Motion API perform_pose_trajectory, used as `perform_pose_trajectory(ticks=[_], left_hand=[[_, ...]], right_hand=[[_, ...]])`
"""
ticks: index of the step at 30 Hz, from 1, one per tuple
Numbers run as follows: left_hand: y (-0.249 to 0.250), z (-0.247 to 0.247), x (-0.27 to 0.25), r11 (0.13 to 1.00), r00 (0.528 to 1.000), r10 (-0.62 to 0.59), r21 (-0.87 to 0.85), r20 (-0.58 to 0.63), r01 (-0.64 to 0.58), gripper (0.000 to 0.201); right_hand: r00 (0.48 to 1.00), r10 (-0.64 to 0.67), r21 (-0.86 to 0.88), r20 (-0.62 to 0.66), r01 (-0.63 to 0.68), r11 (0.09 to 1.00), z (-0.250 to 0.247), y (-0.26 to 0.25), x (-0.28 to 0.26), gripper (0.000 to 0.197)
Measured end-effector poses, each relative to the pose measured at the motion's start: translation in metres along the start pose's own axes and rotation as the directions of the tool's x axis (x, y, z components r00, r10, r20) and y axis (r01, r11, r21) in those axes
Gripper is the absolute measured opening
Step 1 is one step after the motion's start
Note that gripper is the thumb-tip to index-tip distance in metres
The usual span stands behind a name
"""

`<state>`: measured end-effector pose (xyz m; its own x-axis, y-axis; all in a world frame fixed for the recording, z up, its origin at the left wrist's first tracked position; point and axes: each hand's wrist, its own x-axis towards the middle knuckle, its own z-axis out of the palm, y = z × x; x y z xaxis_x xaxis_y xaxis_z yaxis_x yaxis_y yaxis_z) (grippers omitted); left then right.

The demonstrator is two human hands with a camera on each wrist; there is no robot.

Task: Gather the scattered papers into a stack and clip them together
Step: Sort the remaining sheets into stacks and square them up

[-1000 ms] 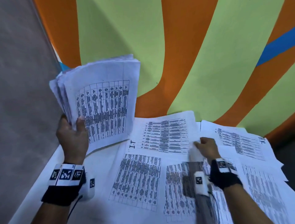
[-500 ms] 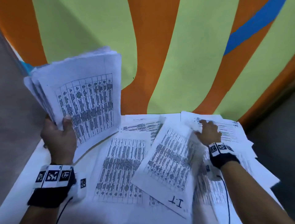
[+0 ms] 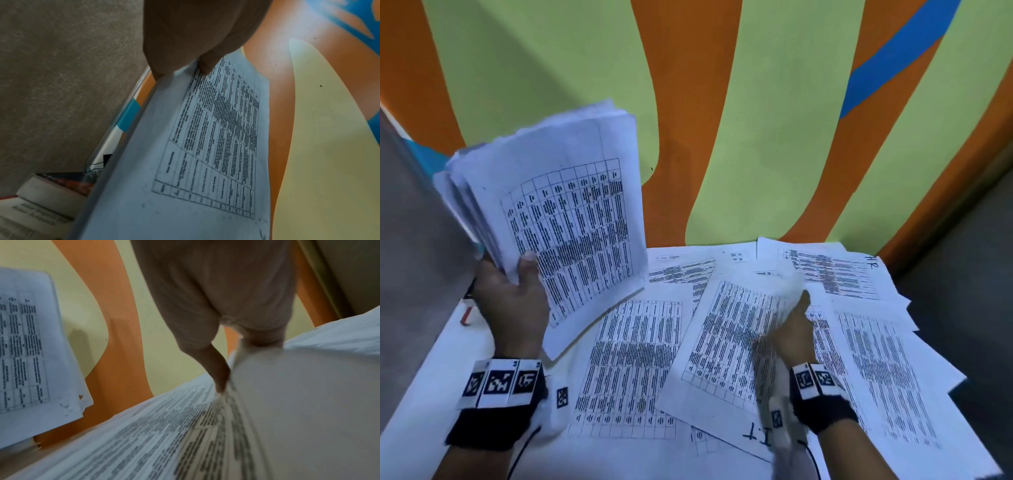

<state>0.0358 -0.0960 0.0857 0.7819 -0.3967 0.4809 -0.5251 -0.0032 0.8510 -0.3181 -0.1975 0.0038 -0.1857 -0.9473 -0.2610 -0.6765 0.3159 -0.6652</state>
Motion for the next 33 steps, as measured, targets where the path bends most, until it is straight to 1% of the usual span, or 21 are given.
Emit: perform_pose_trajectory(ticks=[2,3,5,6,7,8,11,13,14,16,17,18,20,21,23,26,27,28,30,32,33], left_hand=[[0.003,-0.003,0.001,1.0,1.0,0.019,0.015,-0.001,-0.019,0.033],[0.004,-0.005,0.002,0.999,1.0,0.028,0.029,-0.002,-0.028,0.032],[0.004,-0.009,0.005,0.999,0.999,0.035,0.036,-0.004,-0.035,0.033],[0.004,-0.011,0.007,0.999,0.999,0.04,0.036,-0.004,-0.039,0.033],[0.005,-0.013,0.008,0.998,0.999,0.048,0.034,-0.01,-0.047,0.032],[0.006,-0.014,0.009,0.998,0.998,0.056,0.026,-0.017,-0.055,0.032],[0.006,-0.018,0.013,0.999,0.998,0.036,0.033,-0.05,-0.035,0.027],[0.008,-0.022,0.013,0.999,0.996,0.028,0.031,-0.084,-0.026,0.008],[0.01,-0.024,0.014,0.999,0.996,0.018,0.028,-0.09,-0.015,0.005],[0.016,-0.03,0.012,0.999,0.999,0.005,0.042,-0.047,-0.003,0.032],[0.018,-0.033,0.012,1.0,1.0,-0.001,0.027,-0.022,0.002,0.04],[0.015,-0.035,0.013,1.0,1.0,-0.002,0.008,-0.008,0.002,0.037],[0.001,-0.039,0.015,1.0,1.0,0.017,0.006,-0.014,-0.017,0.018],[-0.002,-0.041,0.015,1.0,0.999,0.025,0.017,-0.026,-0.024,0.012],[-0.009,-0.043,0.014,0.999,0.998,0.03,0.027,-0.055,-0.029,0.007],[-0.012,-0.045,0.012,0.999,0.998,0.037,0.001,-0.049,-0.037,0.007],[-0.012,-0.046,0.012,0.999,0.998,0.034,-0.005,-0.047,-0.035,0.012],[-0.014,-0.045,0.012,0.999,0.998,0.037,-0.007,-0.046,-0.037,0.019],[-0.016,-0.045,0.012,0.999,0.998,0.043,-0.014,-0.041,-0.044,0.027],[-0.017,-0.044,0.011,0.999,0.998,0.047,-0.011,-0.038,-0.047,0.029],[-0.017,-0.044,0.01,0.999,0.998,0.051,-0.007,-0.036,-0.051,0.028]], right_hand=[[0.994,-0.038,0.178,-0.107,0.057,0.982,-0.015,-0.005,-0.006,0.095],[0.991,-0.058,0.259,-0.118,0.088,0.962,-0.024,-0.009,-0.011,0.083],[0.991,-0.116,0.465,-0.06,0.131,0.876,-0.041,-0.025,-0.023,0.037],[0.989,-0.144,0.551,0.018,0.111,0.827,-0.046,-0.033,-0.031,0.016],[0.985,-0.153,0.585,0.081,0.077,0.807,-0.046,-0.041,-0.037,0.012],[0.977,-0.159,0.587,0.142,0.046,0.808,-0.042,-0.049,-0.041,0.015],[0.957,-0.139,0.493,0.255,-0.005,0.87,-0.003,-0.064,-0.05,0.009],[0.96,-0.113,0.368,0.255,0.011,0.93,0.042,-0.064,-0.048,0.012],[0.963,-0.108,0.269,0.246,0.039,0.962,0.063,-0.065,-0.048,0.016],[0.974,-0.103,0.008,0.201,0.103,0.995,0.099,-0.069,-0.047,0.027],[0.982,-0.084,-0.134,0.169,0.108,0.985,0.11,-0.073,-0.05,0.034],[0.987,-0.075,-0.242,0.145,0.109,0.964,0.118,-0.075,-0.052,0.041],[0.984,-0.089,-0.359,0.152,0.139,0.923,0.126,-0.083,-0.06,0.053],[0.98,-0.1,-0.396,0.17,0.16,0.904,0.128,-0.087,-0.064,0.057],[0.974,-0.107,-0.431,0.201,0.186,0.883,0.136,-0.09,-0.064,0.054],[0.964,-0.112,-0.334,0.241,0.191,0.923,0.14,-0.09,-0.061,0.047],[0.966,-0.118,-0.291,0.231,0.184,0.939,0.14,-0.089,-0.062,0.048],[0.972,-0.12,-0.261,0.204,0.173,0.95,0.139,-0.087,-0.062,0.053],[0.985,-0.095,-0.307,0.143,0.135,0.942,0.138,-0.086,-0.067,0.07],[0.992,-0.067,-0.367,0.105,0.101,0.925,0.139,-0.088,-0.069,0.087],[0.994,-0.058,-0.358,0.096,0.089,0.93,0.139,-0.089,-0.068,0.091]])
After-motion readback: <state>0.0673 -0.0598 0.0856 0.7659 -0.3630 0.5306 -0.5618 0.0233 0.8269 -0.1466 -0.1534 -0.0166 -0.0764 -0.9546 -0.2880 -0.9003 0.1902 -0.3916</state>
